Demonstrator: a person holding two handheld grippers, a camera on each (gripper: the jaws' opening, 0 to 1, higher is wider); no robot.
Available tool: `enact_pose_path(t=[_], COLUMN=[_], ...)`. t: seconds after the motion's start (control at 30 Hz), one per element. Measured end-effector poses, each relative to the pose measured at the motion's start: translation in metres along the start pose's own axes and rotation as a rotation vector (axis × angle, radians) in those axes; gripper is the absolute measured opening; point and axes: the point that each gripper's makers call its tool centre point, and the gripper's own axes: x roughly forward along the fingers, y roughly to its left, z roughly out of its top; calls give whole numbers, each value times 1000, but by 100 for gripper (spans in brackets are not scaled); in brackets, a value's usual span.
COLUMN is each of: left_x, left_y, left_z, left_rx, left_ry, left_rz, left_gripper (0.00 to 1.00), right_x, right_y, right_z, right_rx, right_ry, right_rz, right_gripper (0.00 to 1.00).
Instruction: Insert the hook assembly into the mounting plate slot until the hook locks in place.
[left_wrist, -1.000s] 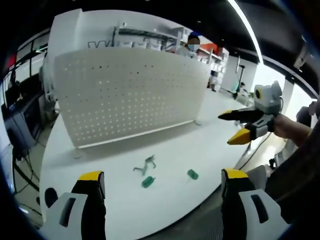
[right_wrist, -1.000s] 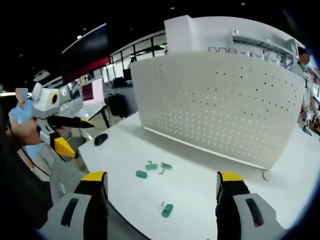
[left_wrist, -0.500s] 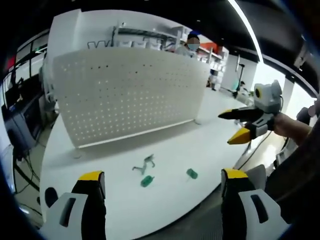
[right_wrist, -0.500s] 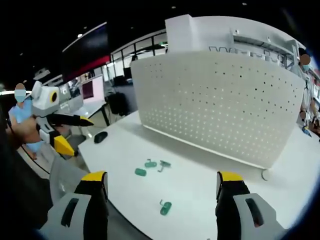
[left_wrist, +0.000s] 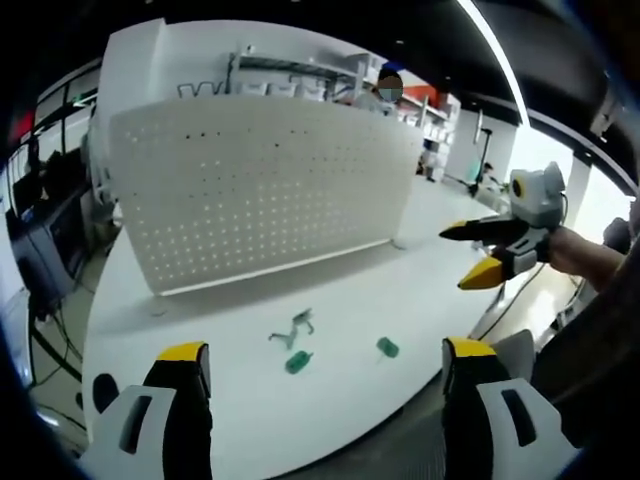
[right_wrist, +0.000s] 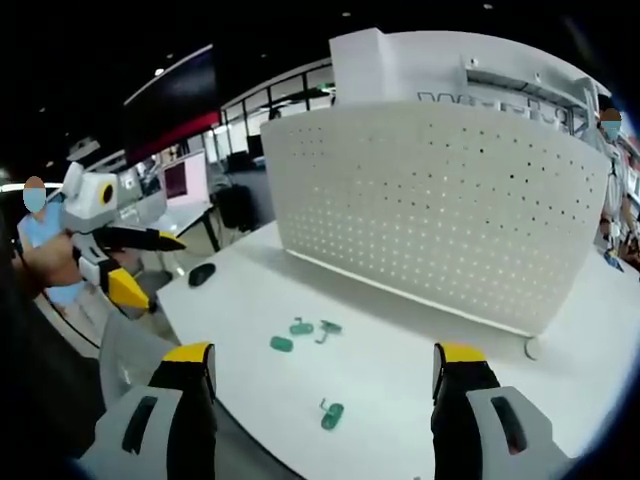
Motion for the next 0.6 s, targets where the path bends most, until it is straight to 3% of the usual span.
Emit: enact_pose_path(t=[0.6], left_x=[3], left_y=[-1], left_z=[-4], left_rx=[-4], left_ry=[6], left_rz=[-7], left_gripper=[98], right_x=[4], right_y=[-3], right_z=[-15], right_rx=[12], right_ry=[31], right_rz=[-3], right_gripper=[89])
